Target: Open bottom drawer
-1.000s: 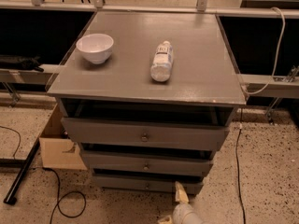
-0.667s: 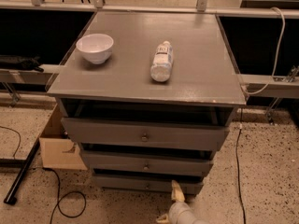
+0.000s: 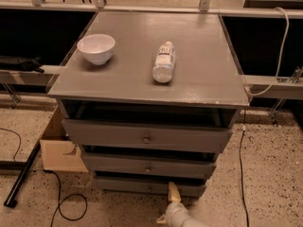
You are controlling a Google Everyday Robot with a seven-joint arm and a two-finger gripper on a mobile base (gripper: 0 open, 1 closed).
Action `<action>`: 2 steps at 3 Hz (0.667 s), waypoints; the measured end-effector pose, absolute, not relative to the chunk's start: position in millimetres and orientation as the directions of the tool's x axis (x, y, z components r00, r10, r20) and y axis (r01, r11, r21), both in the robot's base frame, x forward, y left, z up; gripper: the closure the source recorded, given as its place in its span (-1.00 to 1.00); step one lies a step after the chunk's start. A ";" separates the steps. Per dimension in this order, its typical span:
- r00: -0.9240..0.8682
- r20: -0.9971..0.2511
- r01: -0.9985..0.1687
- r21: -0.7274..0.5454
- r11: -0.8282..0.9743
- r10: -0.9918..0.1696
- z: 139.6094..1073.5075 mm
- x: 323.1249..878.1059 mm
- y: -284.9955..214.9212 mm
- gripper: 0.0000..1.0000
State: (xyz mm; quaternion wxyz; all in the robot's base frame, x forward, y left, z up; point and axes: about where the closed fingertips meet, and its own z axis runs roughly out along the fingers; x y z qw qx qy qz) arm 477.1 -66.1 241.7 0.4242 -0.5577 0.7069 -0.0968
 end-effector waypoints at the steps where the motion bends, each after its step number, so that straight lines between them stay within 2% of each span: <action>1: -0.043 -0.440 -0.726 -0.603 0.330 -0.897 214.4 496.2 -62.7 -1.00; 2: -0.033 -0.436 -0.722 -0.612 0.323 -0.899 216.8 494.8 -58.6 -1.00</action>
Offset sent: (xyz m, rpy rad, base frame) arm 0.0140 -0.0009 -0.0247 -0.0506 0.0345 -0.0135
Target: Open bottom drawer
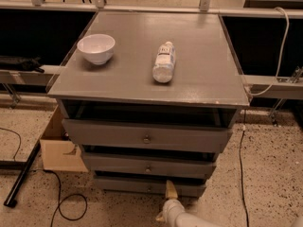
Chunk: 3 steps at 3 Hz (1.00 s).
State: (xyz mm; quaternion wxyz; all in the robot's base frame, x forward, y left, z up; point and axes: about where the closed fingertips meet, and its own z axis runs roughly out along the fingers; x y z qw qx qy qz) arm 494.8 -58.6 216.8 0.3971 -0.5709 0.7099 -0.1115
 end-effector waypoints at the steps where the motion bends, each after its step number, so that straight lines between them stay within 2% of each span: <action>1: -0.041 -0.393 -0.715 -0.631 0.302 -0.919 207.9 505.5 -59.0 -1.00; 3: -0.070 -0.355 -0.702 -0.647 0.299 -0.932 200.4 514.1 -67.5 -1.00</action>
Offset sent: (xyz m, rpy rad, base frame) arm 0.0417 -0.0250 -0.0271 -0.1293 -0.0186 -0.0891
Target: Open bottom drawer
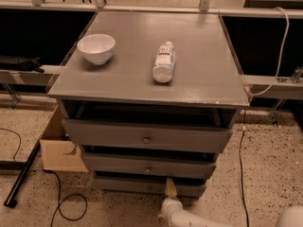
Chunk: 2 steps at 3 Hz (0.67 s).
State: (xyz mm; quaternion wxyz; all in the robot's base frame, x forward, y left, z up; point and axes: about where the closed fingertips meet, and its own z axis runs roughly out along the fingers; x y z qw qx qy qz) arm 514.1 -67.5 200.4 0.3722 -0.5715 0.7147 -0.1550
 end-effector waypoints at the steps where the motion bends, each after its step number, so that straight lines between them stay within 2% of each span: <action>1: -0.075 -0.332 -0.684 -0.669 0.291 -0.940 200.2 518.3 -68.2 -1.00; 2: -0.128 -0.279 -0.648 -0.703 0.293 -0.952 189.6 549.4 -84.5 -1.00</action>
Offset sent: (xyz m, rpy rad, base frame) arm 0.0385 -0.0183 -0.0107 -0.0999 -0.0588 -0.0851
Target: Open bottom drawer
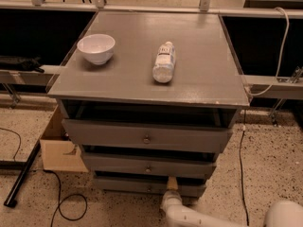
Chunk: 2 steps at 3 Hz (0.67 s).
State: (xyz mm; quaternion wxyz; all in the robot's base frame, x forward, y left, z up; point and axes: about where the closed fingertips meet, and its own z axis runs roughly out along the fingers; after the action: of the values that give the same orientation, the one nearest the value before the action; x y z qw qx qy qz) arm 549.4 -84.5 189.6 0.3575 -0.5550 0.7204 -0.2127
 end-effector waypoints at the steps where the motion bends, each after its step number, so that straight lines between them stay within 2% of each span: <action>1: -0.129 -0.277 -0.646 -0.705 0.293 -0.952 190.5 549.4 -85.0 -1.00; 2: -0.119 -0.245 -0.635 -0.727 0.263 -0.962 204.7 562.0 -88.4 -1.00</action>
Offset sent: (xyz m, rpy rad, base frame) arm 0.0297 -0.0079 0.0366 -0.0892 -0.0452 0.0143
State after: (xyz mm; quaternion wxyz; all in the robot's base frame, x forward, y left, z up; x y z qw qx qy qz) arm 562.0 -88.4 204.7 0.3543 -0.5613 0.7113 -0.2311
